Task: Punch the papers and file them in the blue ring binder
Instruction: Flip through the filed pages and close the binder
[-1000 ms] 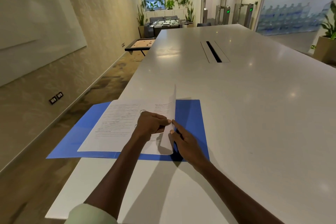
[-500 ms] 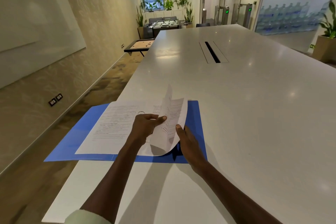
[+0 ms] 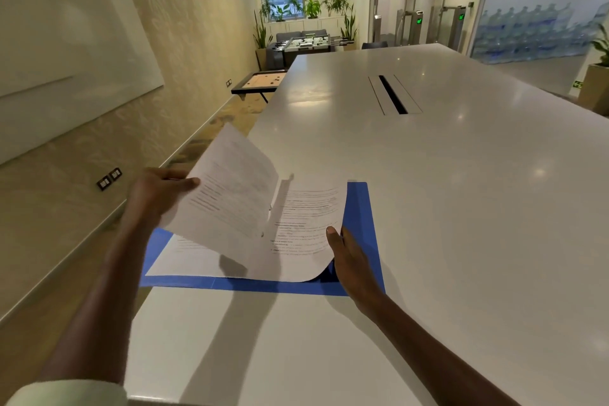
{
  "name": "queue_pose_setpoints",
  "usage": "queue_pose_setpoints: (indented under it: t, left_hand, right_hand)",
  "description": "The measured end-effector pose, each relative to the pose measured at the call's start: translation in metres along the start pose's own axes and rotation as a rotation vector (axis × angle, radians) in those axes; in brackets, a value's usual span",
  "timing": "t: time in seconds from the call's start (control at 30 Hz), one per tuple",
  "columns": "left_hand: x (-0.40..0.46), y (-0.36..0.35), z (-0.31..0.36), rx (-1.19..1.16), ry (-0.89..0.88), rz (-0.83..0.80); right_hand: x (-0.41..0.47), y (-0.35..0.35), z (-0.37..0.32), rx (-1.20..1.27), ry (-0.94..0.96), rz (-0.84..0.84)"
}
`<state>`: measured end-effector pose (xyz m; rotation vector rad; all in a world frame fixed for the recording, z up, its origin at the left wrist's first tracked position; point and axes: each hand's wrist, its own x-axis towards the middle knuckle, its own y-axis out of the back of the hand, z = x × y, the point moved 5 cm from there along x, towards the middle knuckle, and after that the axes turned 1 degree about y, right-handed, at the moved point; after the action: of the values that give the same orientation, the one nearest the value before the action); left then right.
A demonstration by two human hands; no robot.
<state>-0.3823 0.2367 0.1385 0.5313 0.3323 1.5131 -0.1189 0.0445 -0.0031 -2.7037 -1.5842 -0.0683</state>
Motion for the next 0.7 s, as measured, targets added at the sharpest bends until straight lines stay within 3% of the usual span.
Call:
queue_pose_setpoints:
  t: [0.3, 0.43, 0.57, 0.7]
  left_hand:
    - [0.015, 0.014, -0.065, 0.215, 0.22, 0.099]
    - [0.057, -0.019, -0.109, 0.231, 0.168, 0.106]
    - [-0.001, -0.057, -0.036, 0.284, 0.015, 0.043]
    - [-0.041, -0.11, 0.006, 0.093, -0.047, -0.169]
  right_hand:
    - [0.0, -0.001, 0.0, -0.03, 0.011, 0.012]
    - [0.0, -0.002, 0.0, -0.045, 0.018, 0.006]
    - [0.001, -0.006, 0.003, -0.097, 0.045, -0.03]
    - [0.0, -0.01, -0.005, -0.153, 0.045, -0.088]
